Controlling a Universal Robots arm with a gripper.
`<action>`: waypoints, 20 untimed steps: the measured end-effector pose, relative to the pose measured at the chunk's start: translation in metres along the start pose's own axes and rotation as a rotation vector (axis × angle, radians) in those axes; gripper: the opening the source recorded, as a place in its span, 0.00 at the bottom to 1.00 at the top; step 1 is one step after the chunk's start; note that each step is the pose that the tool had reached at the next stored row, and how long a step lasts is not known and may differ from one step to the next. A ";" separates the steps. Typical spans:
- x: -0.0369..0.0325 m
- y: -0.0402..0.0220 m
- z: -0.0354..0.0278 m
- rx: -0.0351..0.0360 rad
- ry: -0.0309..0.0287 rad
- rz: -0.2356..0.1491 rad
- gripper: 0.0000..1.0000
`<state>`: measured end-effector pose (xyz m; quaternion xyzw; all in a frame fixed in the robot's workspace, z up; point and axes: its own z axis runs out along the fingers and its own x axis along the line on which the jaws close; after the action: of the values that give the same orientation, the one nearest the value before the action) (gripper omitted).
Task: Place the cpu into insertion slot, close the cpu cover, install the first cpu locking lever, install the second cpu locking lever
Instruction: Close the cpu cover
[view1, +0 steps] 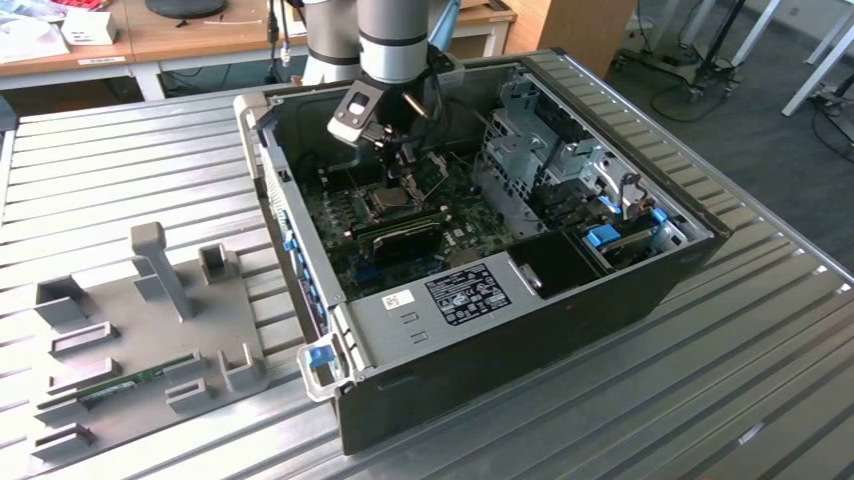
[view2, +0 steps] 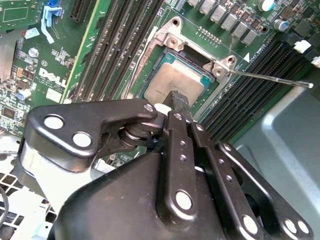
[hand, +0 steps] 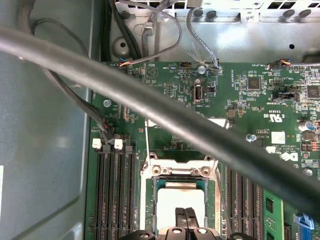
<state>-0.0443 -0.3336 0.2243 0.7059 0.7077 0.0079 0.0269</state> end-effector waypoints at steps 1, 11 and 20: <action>0.0000 0.0000 0.0000 -0.0001 0.0002 0.000 0.10; -0.0001 0.0001 -0.0019 0.0000 0.0001 0.000 0.10; -0.0002 0.0002 -0.0046 0.0000 0.0000 0.000 0.10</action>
<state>-0.0443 -0.3336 0.2289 0.7059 0.7077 0.0079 0.0269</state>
